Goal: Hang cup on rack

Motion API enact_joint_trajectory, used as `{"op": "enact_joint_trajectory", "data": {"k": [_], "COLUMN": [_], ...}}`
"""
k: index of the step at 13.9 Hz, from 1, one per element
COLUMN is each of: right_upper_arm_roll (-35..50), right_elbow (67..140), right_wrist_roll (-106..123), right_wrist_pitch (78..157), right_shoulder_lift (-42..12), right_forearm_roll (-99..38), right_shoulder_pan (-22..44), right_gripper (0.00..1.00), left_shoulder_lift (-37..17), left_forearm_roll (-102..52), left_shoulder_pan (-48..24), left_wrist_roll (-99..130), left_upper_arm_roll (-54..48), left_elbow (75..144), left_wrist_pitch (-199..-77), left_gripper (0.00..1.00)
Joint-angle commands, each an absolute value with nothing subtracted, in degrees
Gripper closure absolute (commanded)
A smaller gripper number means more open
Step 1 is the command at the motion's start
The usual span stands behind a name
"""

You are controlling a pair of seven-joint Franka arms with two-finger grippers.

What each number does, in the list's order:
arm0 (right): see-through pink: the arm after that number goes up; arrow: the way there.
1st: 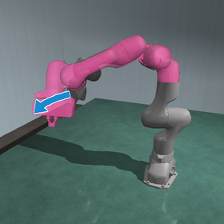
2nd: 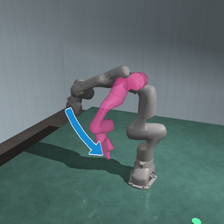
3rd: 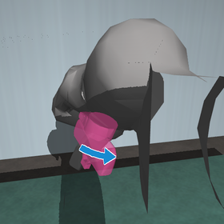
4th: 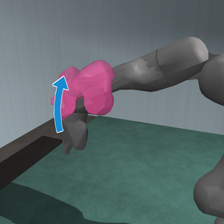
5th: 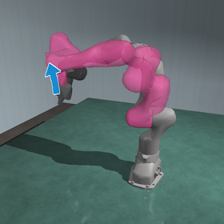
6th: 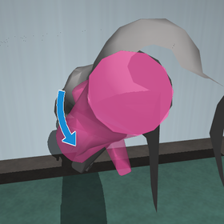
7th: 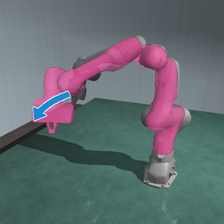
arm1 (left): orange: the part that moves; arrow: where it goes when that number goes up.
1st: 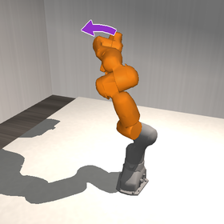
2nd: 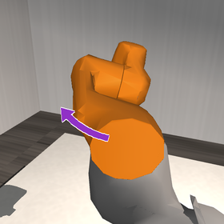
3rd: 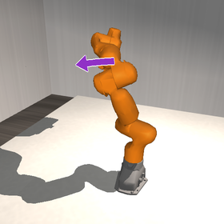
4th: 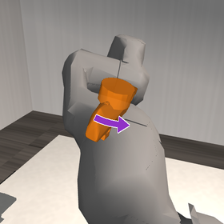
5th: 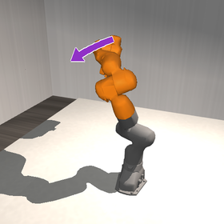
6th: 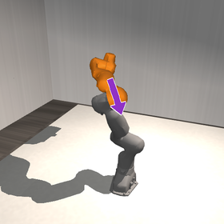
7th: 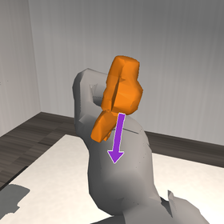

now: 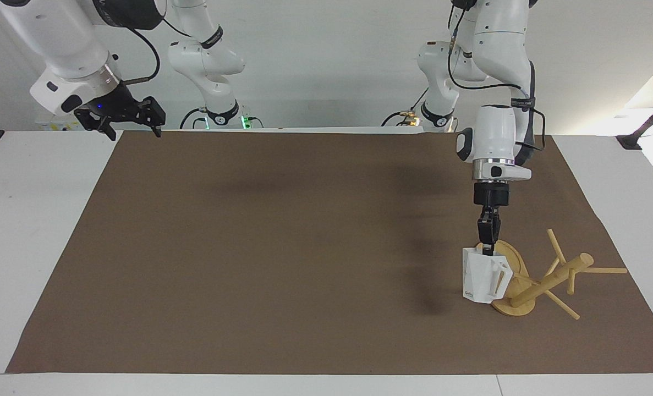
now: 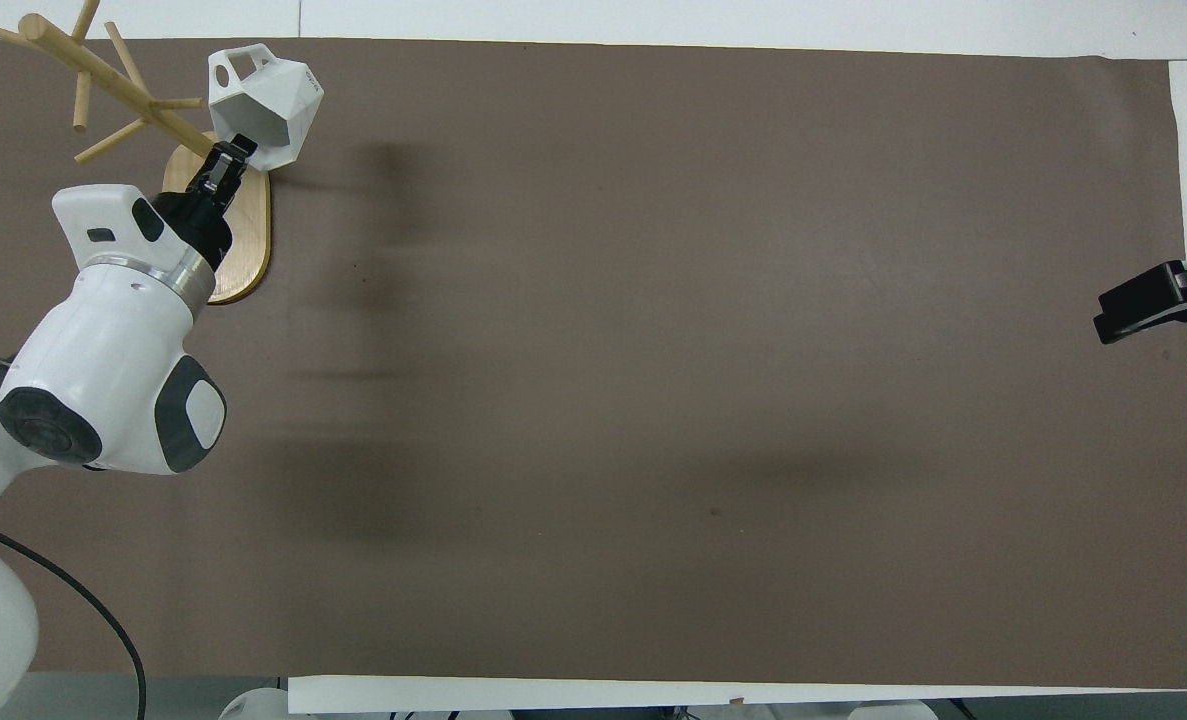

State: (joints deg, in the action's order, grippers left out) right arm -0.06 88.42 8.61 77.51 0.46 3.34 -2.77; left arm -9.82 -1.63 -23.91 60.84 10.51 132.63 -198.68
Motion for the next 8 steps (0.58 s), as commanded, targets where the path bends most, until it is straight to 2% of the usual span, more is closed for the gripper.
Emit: {"op": "enact_joint_trajectory", "data": {"k": [1,8], "right_upper_arm_roll": [0.00,0.00], "right_elbow": [89.47,90.00], "right_wrist_roll": [7.29,5.19], "right_wrist_pitch": [78.84,78.75], "right_shoulder_lift": [0.36,0.53], "right_forearm_roll": [2.20,2.20], "right_shoulder_pan": [-3.25,-4.22], "right_gripper": [0.01,0.01], "left_shoulder_lift": [-10.45,-11.34], "left_forearm_roll": [-1.41,-1.23], "left_shoulder_pan": [-22.24,-18.73], "left_wrist_roll": [65.72,66.00], "left_upper_arm_roll": [9.67,9.67], "left_elbow": [134.12,134.82], "left_wrist_pitch": [-200.30,-200.21], "left_gripper": [1.00,1.00]}}
